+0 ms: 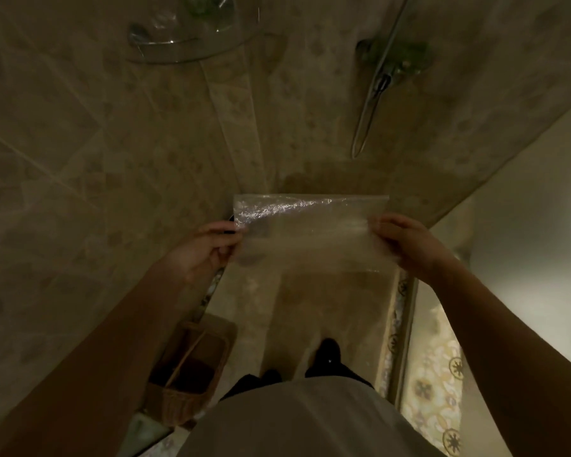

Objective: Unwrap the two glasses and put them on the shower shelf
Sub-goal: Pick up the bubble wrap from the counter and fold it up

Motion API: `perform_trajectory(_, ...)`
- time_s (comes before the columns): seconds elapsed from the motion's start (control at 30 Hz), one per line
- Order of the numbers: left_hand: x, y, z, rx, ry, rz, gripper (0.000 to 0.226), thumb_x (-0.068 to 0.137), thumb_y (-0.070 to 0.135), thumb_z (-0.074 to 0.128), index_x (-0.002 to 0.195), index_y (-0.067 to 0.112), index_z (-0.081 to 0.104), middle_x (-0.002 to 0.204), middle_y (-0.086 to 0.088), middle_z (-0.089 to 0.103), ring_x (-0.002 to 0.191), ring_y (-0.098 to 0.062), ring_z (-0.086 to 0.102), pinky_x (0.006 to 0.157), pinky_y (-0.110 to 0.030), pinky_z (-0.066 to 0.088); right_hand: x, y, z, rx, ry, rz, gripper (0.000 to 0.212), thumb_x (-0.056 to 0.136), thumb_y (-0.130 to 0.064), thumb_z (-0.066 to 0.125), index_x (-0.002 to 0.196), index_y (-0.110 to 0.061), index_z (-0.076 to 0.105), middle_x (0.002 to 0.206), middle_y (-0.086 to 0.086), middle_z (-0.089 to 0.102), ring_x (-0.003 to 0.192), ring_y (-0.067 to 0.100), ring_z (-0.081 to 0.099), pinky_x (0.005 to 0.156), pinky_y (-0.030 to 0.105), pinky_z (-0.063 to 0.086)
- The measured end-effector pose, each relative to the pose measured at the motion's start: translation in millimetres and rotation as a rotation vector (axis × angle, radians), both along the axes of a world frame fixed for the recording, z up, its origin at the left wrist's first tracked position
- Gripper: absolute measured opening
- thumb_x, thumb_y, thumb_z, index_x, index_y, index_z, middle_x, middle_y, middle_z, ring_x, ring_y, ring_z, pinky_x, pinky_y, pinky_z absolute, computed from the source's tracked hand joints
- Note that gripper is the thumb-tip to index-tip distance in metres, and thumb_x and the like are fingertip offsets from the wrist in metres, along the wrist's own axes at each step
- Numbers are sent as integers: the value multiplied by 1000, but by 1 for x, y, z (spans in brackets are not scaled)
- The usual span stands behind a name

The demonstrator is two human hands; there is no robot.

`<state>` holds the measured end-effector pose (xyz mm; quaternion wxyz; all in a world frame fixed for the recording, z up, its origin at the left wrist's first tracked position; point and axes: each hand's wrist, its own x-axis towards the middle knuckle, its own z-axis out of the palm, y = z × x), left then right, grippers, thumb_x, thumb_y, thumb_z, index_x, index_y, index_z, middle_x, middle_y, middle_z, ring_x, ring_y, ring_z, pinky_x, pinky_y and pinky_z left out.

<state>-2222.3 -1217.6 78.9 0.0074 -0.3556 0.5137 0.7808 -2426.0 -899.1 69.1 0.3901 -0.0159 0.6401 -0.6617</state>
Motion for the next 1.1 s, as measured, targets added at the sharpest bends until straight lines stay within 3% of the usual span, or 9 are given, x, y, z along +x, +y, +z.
perform_trajectory(0.1,-19,11,5,-21,38,24,25,98,-10,49,89,3,70,50,4,62,43,-2,61,40,-13,47,-29,3,8,-19,-9,35,16,97,1,55,98,-5,70,71,2,68,56,10,60,50,20,49)
perform_trajectory(0.2,-30,14,6,4,57,58,56,100,-4,40,60,8,77,53,-1,66,44,-4,62,45,-16,51,-49,5,11,6,-16,67,36,96,1,47,84,-13,78,80,4,73,69,14,67,62,26,54)
perform_trajectory(0.27,-36,13,8,1,60,40,48,97,4,49,61,11,80,62,-1,70,55,-5,67,55,-18,57,-58,5,13,-12,-15,94,41,97,-5,47,78,-16,81,81,5,73,72,15,68,63,25,56)
perform_trajectory(0.37,-46,10,13,-147,28,21,24,94,-2,59,82,8,78,71,1,75,66,-6,72,58,-15,56,-67,-2,19,-17,47,93,10,85,-15,72,87,-14,82,88,8,74,78,18,71,67,24,58)
perform_trajectory(0.47,-53,5,17,-276,23,-22,26,89,-13,61,100,9,70,71,6,75,61,-3,69,50,-11,48,-70,-10,17,8,111,66,27,69,-11,81,96,-16,79,91,5,77,79,17,74,69,23,59)
perform_trajectory(0.67,-58,5,8,81,9,108,14,98,3,57,89,11,66,63,1,52,47,-5,51,45,-18,45,-63,-34,13,-29,162,-61,37,79,4,76,111,-14,71,89,2,74,77,19,71,69,29,58)
perform_trajectory(0.8,-51,2,1,91,-58,28,14,95,3,63,87,11,72,65,0,67,54,-9,64,48,-22,51,-62,-43,12,6,211,-96,42,83,3,76,123,-8,66,102,10,76,84,24,74,72,33,59)
perform_trajectory(1.0,-57,-14,5,-18,-69,83,12,92,-4,64,98,6,67,79,-6,68,67,-15,66,63,-30,58,-61,-52,14,149,246,-6,6,87,-12,78,88,-8,73,74,2,74,63,14,70,58,24,55)
perform_trajectory(1.1,-60,-17,8,-49,-85,99,7,95,9,67,97,16,68,70,-1,67,54,-14,66,45,-26,50,-60,-60,11,157,201,43,9,96,-16,69,90,-11,65,71,-1,68,61,12,65,58,30,57)
